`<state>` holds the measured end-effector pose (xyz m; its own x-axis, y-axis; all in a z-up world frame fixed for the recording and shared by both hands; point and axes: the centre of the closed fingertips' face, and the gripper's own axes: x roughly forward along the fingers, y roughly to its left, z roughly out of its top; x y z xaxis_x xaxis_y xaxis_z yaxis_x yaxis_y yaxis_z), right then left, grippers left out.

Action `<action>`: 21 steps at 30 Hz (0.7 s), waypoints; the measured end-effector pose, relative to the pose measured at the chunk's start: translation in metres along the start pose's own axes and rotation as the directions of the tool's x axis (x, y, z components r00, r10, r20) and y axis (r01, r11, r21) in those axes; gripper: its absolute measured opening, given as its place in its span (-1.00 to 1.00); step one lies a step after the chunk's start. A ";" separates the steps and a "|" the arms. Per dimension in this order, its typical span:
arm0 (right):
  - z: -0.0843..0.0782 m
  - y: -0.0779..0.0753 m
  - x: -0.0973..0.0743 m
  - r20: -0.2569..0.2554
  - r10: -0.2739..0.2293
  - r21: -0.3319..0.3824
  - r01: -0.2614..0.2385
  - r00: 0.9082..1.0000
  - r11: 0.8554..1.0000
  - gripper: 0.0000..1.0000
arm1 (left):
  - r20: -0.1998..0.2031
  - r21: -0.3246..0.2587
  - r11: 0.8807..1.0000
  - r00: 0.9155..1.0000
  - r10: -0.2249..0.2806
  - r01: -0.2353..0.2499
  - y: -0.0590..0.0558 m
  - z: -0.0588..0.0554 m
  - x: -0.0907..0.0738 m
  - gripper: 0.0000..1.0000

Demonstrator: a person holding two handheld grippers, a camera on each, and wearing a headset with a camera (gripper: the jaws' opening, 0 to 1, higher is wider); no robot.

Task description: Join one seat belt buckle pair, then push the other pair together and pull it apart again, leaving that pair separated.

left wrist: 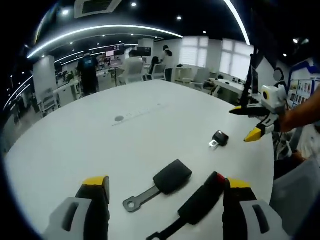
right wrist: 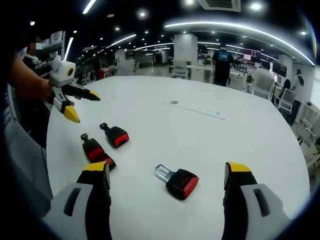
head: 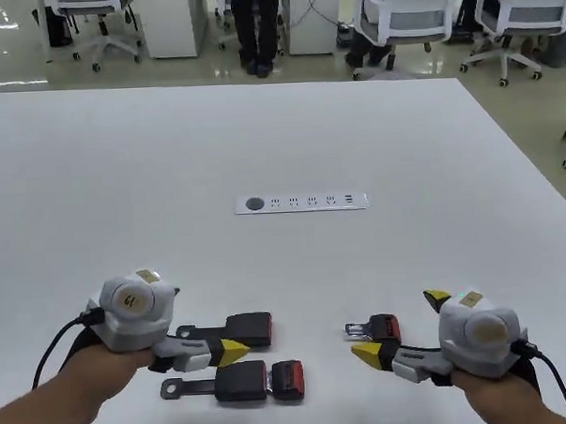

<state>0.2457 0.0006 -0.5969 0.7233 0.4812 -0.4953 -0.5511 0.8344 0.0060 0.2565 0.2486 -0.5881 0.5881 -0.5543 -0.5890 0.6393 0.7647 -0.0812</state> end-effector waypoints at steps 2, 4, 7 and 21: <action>-0.002 0.001 0.000 0.006 -0.023 0.007 0.023 1.000 1.000 0.93 | 0.018 -0.009 1.000 1.000 0.018 -0.018 0.000 -0.001 -0.010 0.99; 0.002 0.008 -0.003 0.020 -0.024 0.033 0.023 1.000 0.999 0.96 | 0.019 -0.008 1.000 0.999 0.025 -0.025 0.001 -0.005 -0.017 1.00; 0.002 0.011 -0.005 0.027 -0.027 0.002 0.027 0.999 1.000 0.95 | 0.094 -0.037 0.999 0.995 0.031 -0.028 0.001 -0.002 -0.033 1.00; 0.007 0.032 -0.039 0.075 -0.024 -0.041 0.027 0.997 0.999 0.99 | 0.139 -0.056 0.998 0.990 0.019 -0.011 0.001 -0.034 -0.078 1.00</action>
<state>0.2028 0.0102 -0.5712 0.7653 0.4802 -0.4287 -0.5482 0.8352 -0.0432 0.1947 0.3036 -0.5694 0.6633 -0.5804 -0.4725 0.6043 0.7878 -0.1194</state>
